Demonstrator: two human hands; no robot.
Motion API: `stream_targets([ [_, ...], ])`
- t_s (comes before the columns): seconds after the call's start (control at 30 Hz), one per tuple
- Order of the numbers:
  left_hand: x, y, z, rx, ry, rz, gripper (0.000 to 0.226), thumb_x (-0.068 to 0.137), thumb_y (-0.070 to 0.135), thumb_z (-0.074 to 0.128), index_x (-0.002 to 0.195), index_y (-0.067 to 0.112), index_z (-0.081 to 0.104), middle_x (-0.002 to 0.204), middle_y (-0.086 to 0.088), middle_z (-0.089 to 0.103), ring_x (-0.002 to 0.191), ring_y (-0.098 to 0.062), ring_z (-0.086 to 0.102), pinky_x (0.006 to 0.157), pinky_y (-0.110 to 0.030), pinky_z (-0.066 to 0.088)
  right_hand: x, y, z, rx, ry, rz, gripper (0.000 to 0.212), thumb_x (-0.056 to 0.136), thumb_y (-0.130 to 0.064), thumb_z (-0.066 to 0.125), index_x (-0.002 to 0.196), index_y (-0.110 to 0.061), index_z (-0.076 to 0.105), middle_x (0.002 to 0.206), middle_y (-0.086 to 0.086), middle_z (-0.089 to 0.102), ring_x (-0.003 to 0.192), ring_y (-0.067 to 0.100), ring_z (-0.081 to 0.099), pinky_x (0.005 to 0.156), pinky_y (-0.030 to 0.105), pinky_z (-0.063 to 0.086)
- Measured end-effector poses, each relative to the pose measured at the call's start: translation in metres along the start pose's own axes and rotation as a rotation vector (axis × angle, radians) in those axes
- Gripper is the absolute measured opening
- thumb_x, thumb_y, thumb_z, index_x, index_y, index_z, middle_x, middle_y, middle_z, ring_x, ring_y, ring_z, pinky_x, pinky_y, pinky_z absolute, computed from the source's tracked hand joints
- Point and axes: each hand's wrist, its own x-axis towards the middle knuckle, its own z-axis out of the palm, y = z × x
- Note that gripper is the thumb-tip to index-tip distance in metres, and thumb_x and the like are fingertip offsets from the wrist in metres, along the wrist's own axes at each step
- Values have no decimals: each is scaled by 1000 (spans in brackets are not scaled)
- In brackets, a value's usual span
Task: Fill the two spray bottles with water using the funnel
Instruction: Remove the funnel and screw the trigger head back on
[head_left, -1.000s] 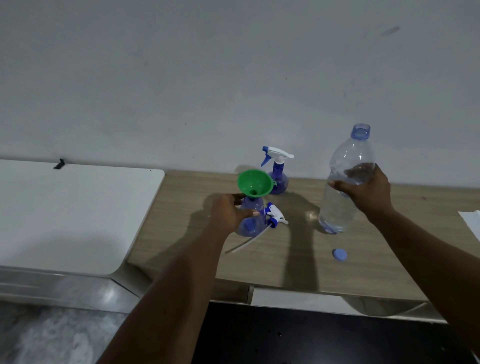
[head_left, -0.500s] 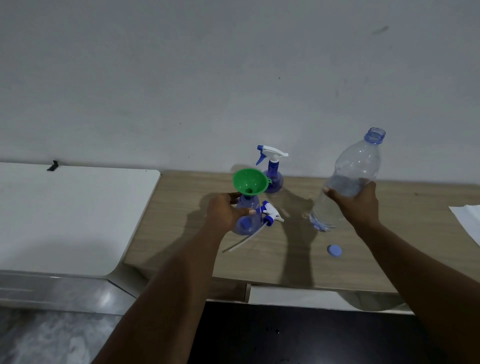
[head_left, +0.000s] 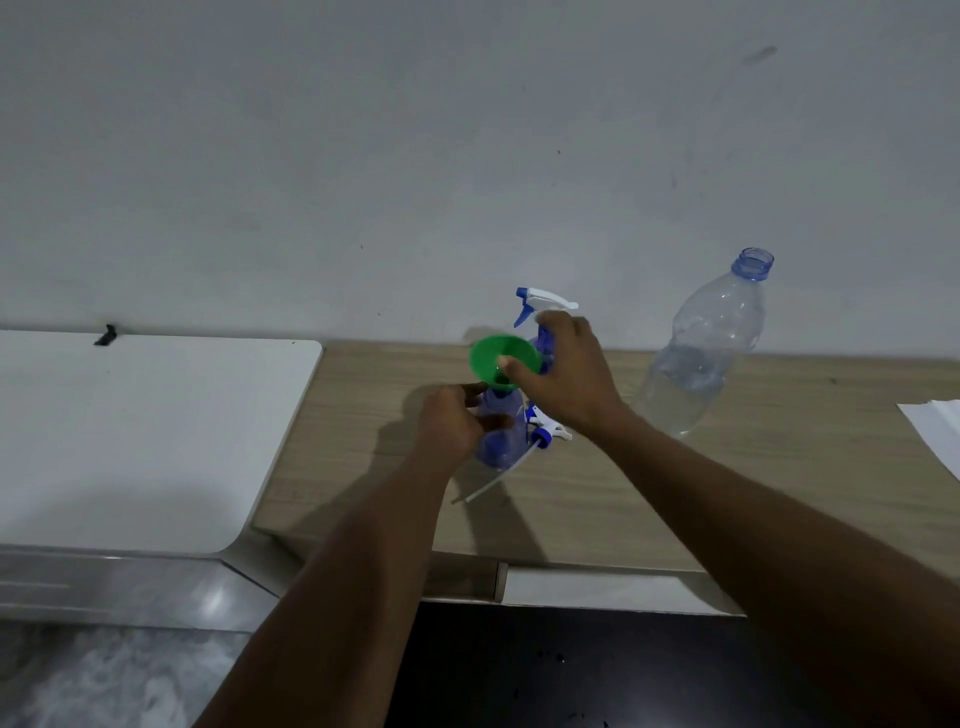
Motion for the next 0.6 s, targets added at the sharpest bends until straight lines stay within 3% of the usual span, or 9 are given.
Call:
stream_targets([
  [0.1, 2, -3, 1, -33, -1, -19, 69, 61, 33, 95, 121, 12, 68, 108, -1, 71, 99, -20, 67, 95, -37, 52, 28, -18, -10, -183, -236, -109, 87, 70, -64, 71, 142, -25, 40, 142, 6, 44, 127, 28, 46, 101, 47, 45],
  [0.17, 3, -5, 2, -4, 3, -18, 64, 61, 37, 94, 116, 13, 71, 105, 0, 72, 96, -19, 67, 93, -36, 53, 42, -27, -11, -361, -360, -151, 91, 71, -62, 74, 145, -24, 38, 143, 7, 43, 131, 30, 43, 101, 47, 45],
  [0.27, 2, -5, 2, 33, 8, 30, 37, 64, 39, 92, 90, 23, 71, 91, -2, 75, 87, -22, 69, 85, -39, 56, 50, -35, -7, -496, -487, -154, 93, 67, -64, 77, 141, -20, 43, 134, 6, 51, 119, 27, 52, 93, 43, 50],
  [0.33, 0, -5, 1, 7, 21, 33, 33, 64, 35, 93, 84, 26, 68, 86, 0, 73, 85, -22, 69, 85, -38, 56, 52, -37, -3, -506, -477, -161, 86, 66, -63, 79, 134, -18, 49, 125, 5, 55, 107, 24, 55, 87, 39, 53],
  [0.43, 0, -5, 2, 13, 34, 7, 46, 64, 37, 93, 98, 14, 72, 90, 3, 69, 86, -18, 66, 83, -30, 50, 52, -38, -3, -501, -435, -177, 82, 66, -60, 77, 132, -19, 50, 123, 4, 56, 102, 22, 55, 84, 39, 54],
  [0.6, 1, -6, 2, -22, 5, -13, 64, 62, 38, 93, 118, 18, 70, 101, 5, 70, 96, -18, 67, 92, -35, 53, 52, -32, -19, -404, -449, -125, 80, 70, -56, 74, 138, -24, 46, 129, 4, 55, 112, 24, 54, 90, 38, 53],
])
